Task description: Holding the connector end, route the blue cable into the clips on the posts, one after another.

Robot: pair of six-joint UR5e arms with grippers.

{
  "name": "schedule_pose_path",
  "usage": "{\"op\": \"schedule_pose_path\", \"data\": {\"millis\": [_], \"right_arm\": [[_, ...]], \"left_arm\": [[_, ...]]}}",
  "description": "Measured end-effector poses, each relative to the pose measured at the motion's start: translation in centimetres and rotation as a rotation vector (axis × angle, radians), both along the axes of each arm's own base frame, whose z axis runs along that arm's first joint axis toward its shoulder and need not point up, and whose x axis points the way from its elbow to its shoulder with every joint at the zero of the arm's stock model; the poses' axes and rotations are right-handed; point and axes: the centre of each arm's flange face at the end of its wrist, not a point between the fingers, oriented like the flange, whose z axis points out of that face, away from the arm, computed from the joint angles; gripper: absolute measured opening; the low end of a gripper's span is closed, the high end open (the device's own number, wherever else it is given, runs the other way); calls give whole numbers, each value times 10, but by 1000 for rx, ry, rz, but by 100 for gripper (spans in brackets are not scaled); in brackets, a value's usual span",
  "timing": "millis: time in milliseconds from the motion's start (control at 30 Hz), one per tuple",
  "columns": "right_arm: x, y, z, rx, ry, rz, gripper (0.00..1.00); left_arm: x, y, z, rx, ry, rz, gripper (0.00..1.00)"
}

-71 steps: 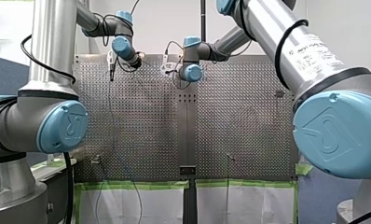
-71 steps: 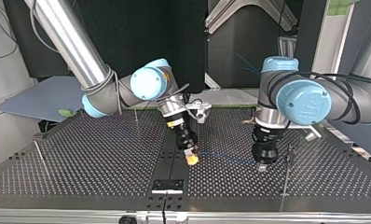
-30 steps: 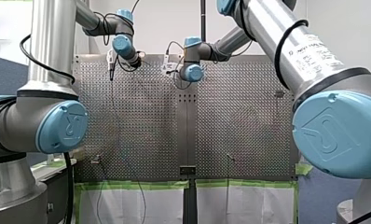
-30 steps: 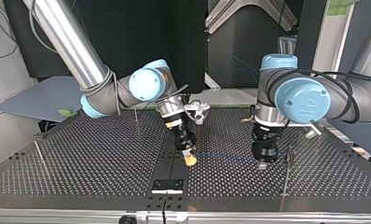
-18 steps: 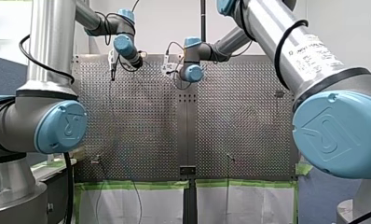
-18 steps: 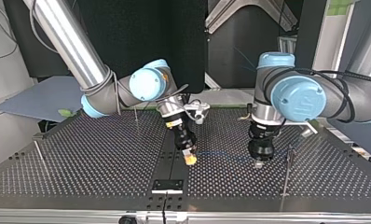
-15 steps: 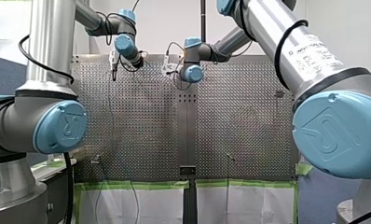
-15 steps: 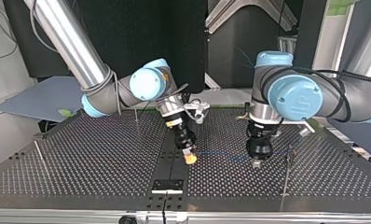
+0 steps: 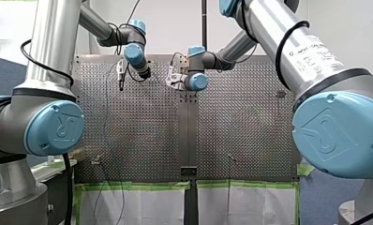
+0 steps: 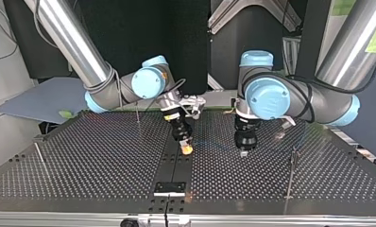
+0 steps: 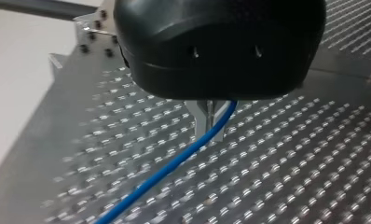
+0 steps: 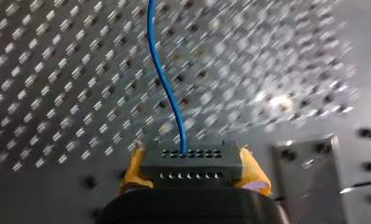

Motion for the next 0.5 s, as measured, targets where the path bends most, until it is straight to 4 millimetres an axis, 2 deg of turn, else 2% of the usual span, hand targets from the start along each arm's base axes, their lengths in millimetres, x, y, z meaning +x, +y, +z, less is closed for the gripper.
{"op": "schedule_pose_path", "data": {"millis": [200,500], "right_arm": [[-10,-2,-17,23,25,-23,0],[-16,1,-35,38,63,-40,0]], "left_arm": [[-6,-10,-24,-13,3,-10,0],[-8,-28,-47,-10,4,-37,0]]}}
